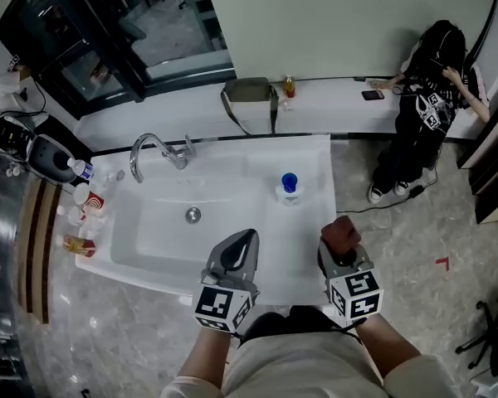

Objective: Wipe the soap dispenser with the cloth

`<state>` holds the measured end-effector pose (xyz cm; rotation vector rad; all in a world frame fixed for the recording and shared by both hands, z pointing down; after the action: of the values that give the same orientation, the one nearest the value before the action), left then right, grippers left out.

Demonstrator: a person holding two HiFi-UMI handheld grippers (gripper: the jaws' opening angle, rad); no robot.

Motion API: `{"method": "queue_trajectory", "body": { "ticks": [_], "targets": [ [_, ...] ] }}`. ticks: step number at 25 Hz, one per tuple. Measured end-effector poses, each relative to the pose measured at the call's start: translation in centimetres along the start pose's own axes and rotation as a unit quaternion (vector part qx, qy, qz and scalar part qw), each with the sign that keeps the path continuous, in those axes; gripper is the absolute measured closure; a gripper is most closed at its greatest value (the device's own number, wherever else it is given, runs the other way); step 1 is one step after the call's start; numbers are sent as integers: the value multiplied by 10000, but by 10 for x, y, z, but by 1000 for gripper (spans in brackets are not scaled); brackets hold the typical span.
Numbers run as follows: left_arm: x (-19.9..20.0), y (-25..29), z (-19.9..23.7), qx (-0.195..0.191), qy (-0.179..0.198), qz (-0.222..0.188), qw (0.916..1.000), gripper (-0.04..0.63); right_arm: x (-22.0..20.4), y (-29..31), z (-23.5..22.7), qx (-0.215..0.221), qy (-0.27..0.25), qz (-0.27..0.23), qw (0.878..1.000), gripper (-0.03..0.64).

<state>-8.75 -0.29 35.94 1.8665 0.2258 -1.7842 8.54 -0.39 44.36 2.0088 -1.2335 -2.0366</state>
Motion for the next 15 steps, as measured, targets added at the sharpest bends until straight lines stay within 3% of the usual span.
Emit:
{"method": "queue_trajectory", "body": {
  "ticks": [7,15],
  "targets": [
    [20,76,14,-538,262,195,9980,595,10,49,-21,202,33,302,9993,538],
    [29,153,29,-1407,580,553,9868,595,-3,96,-10,507,104,848,9950,538]
  ]
}}
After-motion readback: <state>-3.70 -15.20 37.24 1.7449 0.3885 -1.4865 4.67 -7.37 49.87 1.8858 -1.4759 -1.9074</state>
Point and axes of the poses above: the fingertips, and each gripper's own axes: y forward along the fingers, z to its left, x out of its top, the point moved 3 cm from there along -y, backward along the fingers, and after that the axes turned 6 degrees about z, right-handed, at the moved point
